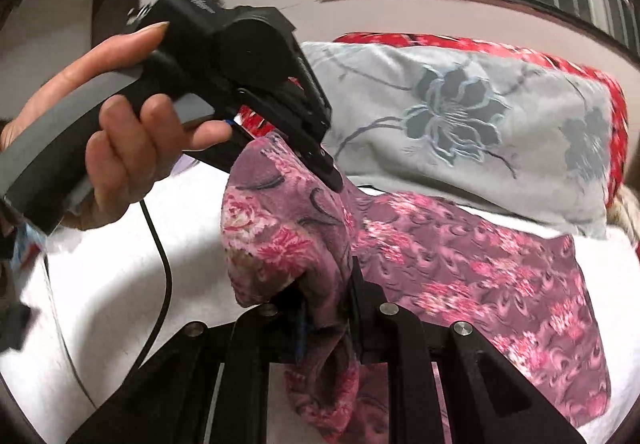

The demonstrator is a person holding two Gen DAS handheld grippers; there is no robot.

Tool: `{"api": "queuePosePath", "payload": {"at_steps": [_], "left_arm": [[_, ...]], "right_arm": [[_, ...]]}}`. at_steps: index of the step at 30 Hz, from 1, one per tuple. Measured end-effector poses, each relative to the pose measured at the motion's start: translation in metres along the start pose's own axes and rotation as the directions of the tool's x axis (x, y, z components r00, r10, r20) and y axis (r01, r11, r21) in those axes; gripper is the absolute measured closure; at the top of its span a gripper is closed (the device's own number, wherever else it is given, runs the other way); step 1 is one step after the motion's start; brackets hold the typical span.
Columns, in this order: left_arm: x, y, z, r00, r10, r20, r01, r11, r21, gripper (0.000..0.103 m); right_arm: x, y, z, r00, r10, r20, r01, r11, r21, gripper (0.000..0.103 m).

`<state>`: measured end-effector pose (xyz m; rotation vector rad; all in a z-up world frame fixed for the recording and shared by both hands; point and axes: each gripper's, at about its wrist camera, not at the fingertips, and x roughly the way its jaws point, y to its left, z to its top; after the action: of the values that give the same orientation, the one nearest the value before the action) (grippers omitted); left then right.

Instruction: Fold small clothes

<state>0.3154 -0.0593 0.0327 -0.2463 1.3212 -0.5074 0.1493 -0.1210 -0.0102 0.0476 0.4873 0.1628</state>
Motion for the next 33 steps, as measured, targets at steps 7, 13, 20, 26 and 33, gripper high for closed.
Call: {"api": "queuePosePath", "payload": {"at_steps": [7, 13, 20, 26, 33], "left_arm": [[0.013, -0.058, -0.007, 0.999, 0.034, 0.020, -0.035, 0.997, 0.065, 0.094], [0.047, -0.113, -0.013, 0.998, 0.057, 0.005, -0.057, 0.991, 0.118, 0.095], [0.093, -0.166, -0.020, 0.994, 0.108, -0.024, -0.102, 0.978, 0.179, 0.095], [0.139, -0.194, -0.023, 0.986, 0.153, -0.066, -0.137, 0.970, 0.200, 0.095], [0.178, -0.211, -0.032, 0.974, 0.218, -0.068, -0.196, 0.951, 0.241, 0.085]], "right_arm": [[-0.037, -0.062, -0.007, 0.999, 0.019, 0.034, -0.026, 0.979, 0.202, 0.087], [-0.060, -0.114, -0.021, 0.998, 0.003, 0.059, -0.023, 0.938, 0.345, 0.087], [-0.077, -0.170, -0.034, 0.997, -0.030, 0.069, -0.007, 0.881, 0.472, 0.088], [-0.088, -0.215, -0.056, 0.996, -0.057, 0.062, 0.011, 0.817, 0.577, 0.089], [-0.080, -0.261, -0.096, 0.997, -0.063, -0.035, 0.069, 0.706, 0.705, 0.089]]}}
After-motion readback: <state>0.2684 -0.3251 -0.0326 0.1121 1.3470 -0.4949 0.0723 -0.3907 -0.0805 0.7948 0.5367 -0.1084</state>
